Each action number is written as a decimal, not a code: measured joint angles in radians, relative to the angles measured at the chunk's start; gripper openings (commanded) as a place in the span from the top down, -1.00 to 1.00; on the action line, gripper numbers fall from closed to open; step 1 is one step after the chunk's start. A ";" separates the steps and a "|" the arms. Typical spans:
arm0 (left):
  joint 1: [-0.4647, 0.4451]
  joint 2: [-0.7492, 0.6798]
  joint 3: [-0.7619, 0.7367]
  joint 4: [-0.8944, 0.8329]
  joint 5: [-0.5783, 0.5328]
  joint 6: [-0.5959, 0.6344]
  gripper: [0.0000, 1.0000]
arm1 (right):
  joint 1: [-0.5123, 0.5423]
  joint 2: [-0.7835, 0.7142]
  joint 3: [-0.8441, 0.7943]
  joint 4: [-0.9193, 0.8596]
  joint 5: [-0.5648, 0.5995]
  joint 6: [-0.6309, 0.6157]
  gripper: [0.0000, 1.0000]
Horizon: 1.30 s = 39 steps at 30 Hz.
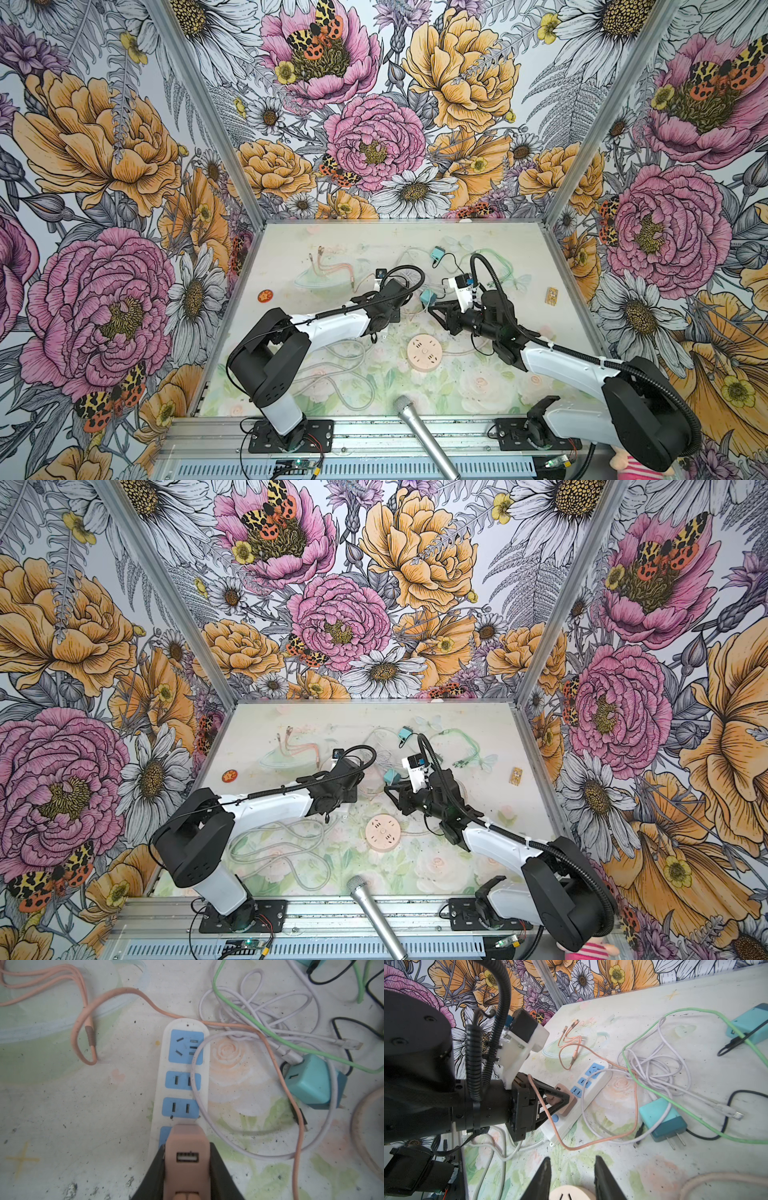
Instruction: Insert the plug
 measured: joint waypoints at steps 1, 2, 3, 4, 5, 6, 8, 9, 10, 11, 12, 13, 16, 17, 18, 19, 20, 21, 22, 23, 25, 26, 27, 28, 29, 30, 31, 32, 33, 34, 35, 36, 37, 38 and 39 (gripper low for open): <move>0.002 -0.007 -0.001 -0.013 0.000 -0.004 0.81 | 0.000 -0.006 0.000 -0.001 0.000 0.000 0.27; 0.003 -0.014 -0.002 -0.028 -0.001 -0.007 0.81 | 0.000 -0.010 0.000 -0.001 0.000 0.000 0.27; 0.006 -0.025 -0.004 -0.042 -0.001 -0.010 0.80 | 0.000 -0.015 0.000 -0.001 0.000 0.000 0.27; 0.010 -0.035 -0.008 -0.056 -0.001 -0.015 0.80 | 0.000 -0.019 0.000 -0.001 0.001 0.000 0.27; 0.014 -0.043 -0.013 -0.067 -0.001 -0.018 0.78 | 0.000 -0.021 0.000 -0.001 0.002 0.000 0.27; 0.019 -0.054 -0.021 -0.083 -0.002 -0.024 0.75 | 0.002 -0.022 0.000 -0.001 0.003 0.000 0.26; 0.027 -0.076 -0.040 -0.104 -0.002 -0.034 0.72 | 0.002 -0.022 0.000 -0.001 0.004 0.000 0.26; 0.031 -0.085 -0.051 -0.111 -0.004 -0.042 0.71 | 0.004 -0.022 0.000 0.000 0.004 0.000 0.26; 0.034 -0.090 -0.059 -0.117 -0.007 -0.048 0.69 | 0.006 -0.021 0.000 0.000 0.004 0.000 0.26; 0.035 -0.096 -0.063 -0.122 -0.010 -0.051 0.66 | 0.007 -0.021 0.000 0.000 0.004 0.000 0.26; 0.036 -0.098 -0.064 -0.127 -0.013 -0.055 0.62 | 0.010 -0.019 0.000 0.000 0.004 0.000 0.25; 0.036 -0.098 -0.063 -0.129 -0.014 -0.058 0.58 | 0.012 -0.019 0.000 0.000 0.003 0.001 0.25; 0.037 -0.098 -0.054 -0.142 -0.014 -0.058 0.41 | 0.013 -0.018 0.000 0.000 0.004 0.000 0.24; 0.037 -0.098 -0.050 -0.147 -0.014 -0.058 0.35 | 0.013 -0.018 0.001 0.000 0.004 0.000 0.24; 0.037 -0.097 -0.042 -0.155 -0.014 -0.058 0.31 | 0.013 -0.018 0.002 -0.001 0.004 0.000 0.24; 0.039 -0.095 -0.037 -0.170 -0.007 -0.056 0.29 | 0.013 -0.018 0.002 -0.001 0.004 0.000 0.23; 0.042 -0.089 -0.038 -0.193 0.004 -0.055 0.28 | 0.013 -0.018 0.003 -0.002 0.004 0.000 0.23; 0.046 -0.074 -0.046 -0.232 0.003 -0.059 0.27 | 0.013 -0.018 0.005 -0.005 0.004 0.000 0.23; 0.049 -0.076 -0.040 -0.247 0.004 -0.050 0.26 | 0.013 -0.018 0.008 -0.010 0.004 0.000 0.23; 0.052 -0.076 -0.040 -0.262 0.013 -0.048 0.25 | 0.013 -0.018 0.012 -0.015 0.004 0.000 0.23; 0.058 -0.076 -0.038 -0.291 0.010 -0.042 0.25 | 0.013 -0.018 0.024 -0.031 0.006 -0.004 0.22; 0.060 -0.076 -0.036 -0.301 0.010 -0.039 0.25 | 0.013 -0.018 0.032 -0.042 0.007 -0.008 0.23; 0.062 -0.077 -0.034 -0.311 0.011 -0.038 0.25 | 0.013 -0.018 0.042 -0.053 0.008 -0.011 0.23; 0.063 -0.078 -0.033 -0.319 0.011 -0.034 0.24 | 0.013 -0.019 0.048 -0.061 0.011 -0.016 0.23; 0.066 -0.080 -0.033 -0.328 0.013 -0.031 0.24 | 0.013 -0.020 0.054 -0.066 0.013 -0.021 0.23; 0.067 -0.083 -0.032 -0.336 0.015 -0.027 0.24 | 0.013 -0.023 0.058 -0.072 0.015 -0.024 0.23; 0.068 -0.086 -0.032 -0.345 0.018 -0.026 0.23 | 0.013 -0.027 0.061 -0.078 0.017 -0.028 0.22; 0.069 -0.090 -0.032 -0.356 0.021 -0.023 0.23 | 0.013 -0.031 0.062 -0.082 0.019 -0.030 0.23; 0.069 -0.094 -0.032 -0.366 0.028 -0.019 0.20 | 0.013 -0.034 0.063 -0.088 0.023 -0.031 0.22; 0.069 -0.098 -0.032 -0.375 0.033 -0.013 0.16 | 0.013 -0.036 0.065 -0.094 0.023 -0.032 0.22; 0.069 -0.107 -0.033 -0.386 0.042 -0.006 0.13 | 0.013 -0.037 0.068 -0.104 0.026 -0.036 0.21; 0.069 -0.120 -0.033 -0.398 0.050 0.000 0.09 | 0.013 -0.037 0.071 -0.112 0.027 -0.039 0.20; 0.069 -0.135 -0.033 -0.406 0.058 0.004 0.04 | 0.013 -0.038 0.075 -0.122 0.029 -0.043 0.19; 0.069 -0.162 -0.033 -0.414 0.068 0.009 0.00 | 0.013 -0.038 0.082 -0.132 0.030 -0.046 0.18; 0.069 -0.192 -0.033 -0.418 0.078 0.013 -0.02 | 0.013 -0.038 0.089 -0.140 0.031 -0.050 0.18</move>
